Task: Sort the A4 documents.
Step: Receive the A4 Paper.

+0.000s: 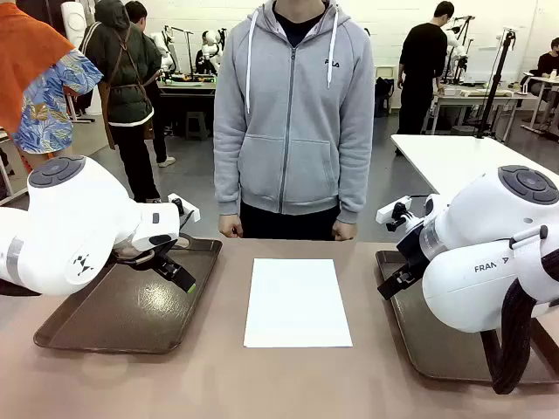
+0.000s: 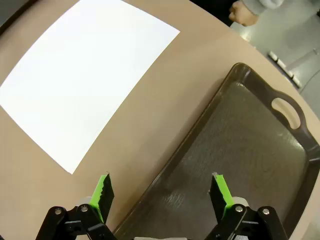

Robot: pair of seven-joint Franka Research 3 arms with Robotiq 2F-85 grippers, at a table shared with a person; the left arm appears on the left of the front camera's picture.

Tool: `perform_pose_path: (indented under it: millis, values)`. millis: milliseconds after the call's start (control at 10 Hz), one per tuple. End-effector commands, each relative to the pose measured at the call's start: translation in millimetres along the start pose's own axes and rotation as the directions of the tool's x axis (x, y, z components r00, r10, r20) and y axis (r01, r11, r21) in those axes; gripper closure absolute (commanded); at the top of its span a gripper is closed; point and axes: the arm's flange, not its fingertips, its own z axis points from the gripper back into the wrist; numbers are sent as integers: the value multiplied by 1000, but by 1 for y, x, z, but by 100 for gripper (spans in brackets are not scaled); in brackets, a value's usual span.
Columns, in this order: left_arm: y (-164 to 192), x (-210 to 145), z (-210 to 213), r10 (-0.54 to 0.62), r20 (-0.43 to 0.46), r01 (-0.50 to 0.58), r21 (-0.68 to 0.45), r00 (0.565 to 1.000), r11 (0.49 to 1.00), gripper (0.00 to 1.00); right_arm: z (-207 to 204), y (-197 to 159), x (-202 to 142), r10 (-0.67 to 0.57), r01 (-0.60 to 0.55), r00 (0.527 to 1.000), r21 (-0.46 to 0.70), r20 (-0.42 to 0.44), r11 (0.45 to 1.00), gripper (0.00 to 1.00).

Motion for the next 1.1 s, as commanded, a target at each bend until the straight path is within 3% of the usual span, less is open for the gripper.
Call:
perform_pose_path:
  millis: [0, 1000]
  values:
    - [0, 0, 0, 0, 0, 0, 0, 1000, 1000, 0, 0, 0, 0, 0, 0, 1000, 0, 0, 1000, 0]
    - [0, 0, 0, 0, 0, 0, 0, 1000, 1000, 0, 0, 0, 0, 0, 0, 1000, 0, 0, 1000, 0]
